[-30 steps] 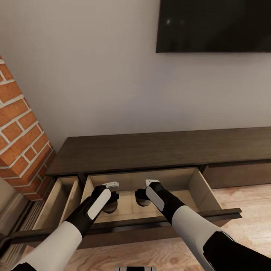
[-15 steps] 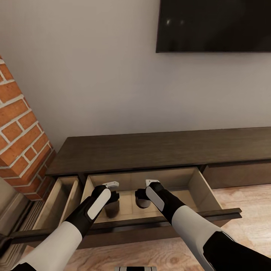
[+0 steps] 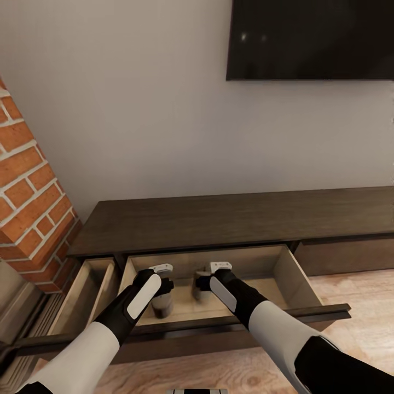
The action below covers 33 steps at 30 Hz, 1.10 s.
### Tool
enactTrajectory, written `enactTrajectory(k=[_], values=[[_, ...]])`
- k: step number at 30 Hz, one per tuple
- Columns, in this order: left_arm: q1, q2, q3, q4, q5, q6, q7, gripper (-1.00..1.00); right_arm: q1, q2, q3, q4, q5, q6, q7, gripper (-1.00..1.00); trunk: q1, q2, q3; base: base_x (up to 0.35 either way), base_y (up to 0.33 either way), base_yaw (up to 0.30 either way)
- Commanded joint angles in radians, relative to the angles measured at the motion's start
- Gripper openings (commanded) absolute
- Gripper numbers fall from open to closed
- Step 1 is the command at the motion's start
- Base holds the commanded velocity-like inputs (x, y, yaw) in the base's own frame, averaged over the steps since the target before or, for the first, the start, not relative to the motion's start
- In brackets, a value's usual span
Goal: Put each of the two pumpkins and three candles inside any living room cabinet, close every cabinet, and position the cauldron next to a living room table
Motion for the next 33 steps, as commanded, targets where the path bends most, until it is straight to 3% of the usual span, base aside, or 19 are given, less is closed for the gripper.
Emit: enactTrajectory(k=[1, 33], values=[[-0.001, 0.001, -0.002, -0.001, 0.01, 0.0, 0.01, 1.0, -0.001, 0.0, 0.005, 0.001, -0.008, 0.002, -0.008, 1.0, -0.001, 0.0, 0.003, 0.0, 0.0, 0.0], [-0.001, 0.001, 0.011, -0.002, 0.027, 0.015, 0.009, 1.0, -0.003, -0.001, 0.005, -0.009, -0.019, 0.014, -0.01, 1.0, -0.015, 0.007, 0.127, -0.042, 0.005, 0.0]])
